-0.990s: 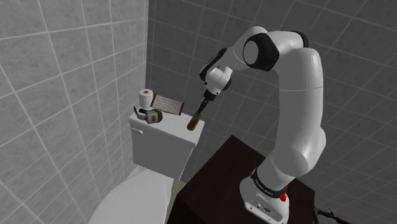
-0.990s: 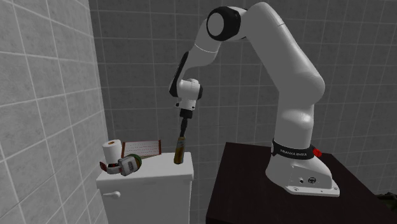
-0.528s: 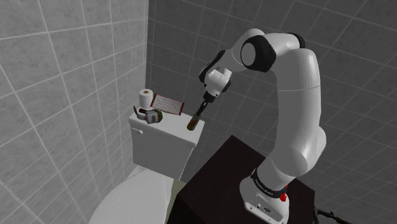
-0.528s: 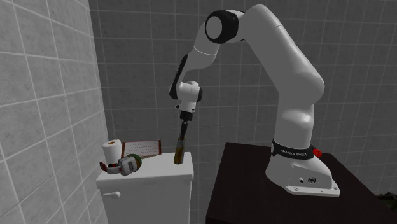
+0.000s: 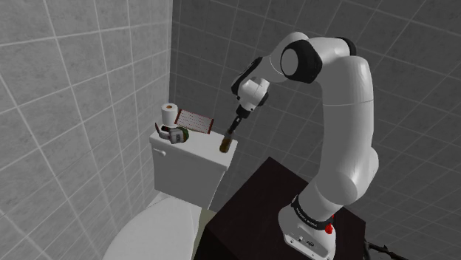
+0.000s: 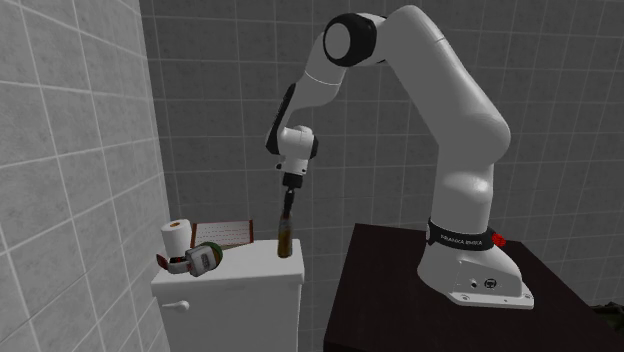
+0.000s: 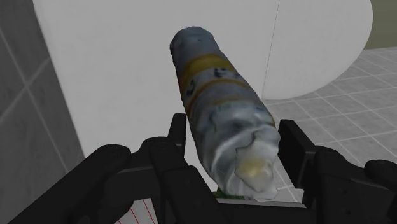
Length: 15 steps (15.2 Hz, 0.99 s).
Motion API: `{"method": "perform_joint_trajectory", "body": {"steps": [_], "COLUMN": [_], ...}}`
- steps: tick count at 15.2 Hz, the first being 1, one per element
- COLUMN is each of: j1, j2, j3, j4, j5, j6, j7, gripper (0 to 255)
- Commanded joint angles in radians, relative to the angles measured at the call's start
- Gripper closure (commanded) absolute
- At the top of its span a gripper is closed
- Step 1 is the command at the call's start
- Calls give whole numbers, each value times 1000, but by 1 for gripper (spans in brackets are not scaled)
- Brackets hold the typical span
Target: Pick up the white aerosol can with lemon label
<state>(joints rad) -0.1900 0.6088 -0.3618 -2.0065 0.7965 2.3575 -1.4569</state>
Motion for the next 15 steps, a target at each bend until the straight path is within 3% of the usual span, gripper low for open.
{"method": "perform_joint_trajectory", "body": {"steps": [1, 15], "j1": [6, 47], "j2": [-21, -155], "j3": [-9, -68], "j4": [-7, -34], "j5": [-14, -114], "j6": [-11, -93], "j7": [12, 100], "gripper": [255, 255]}}
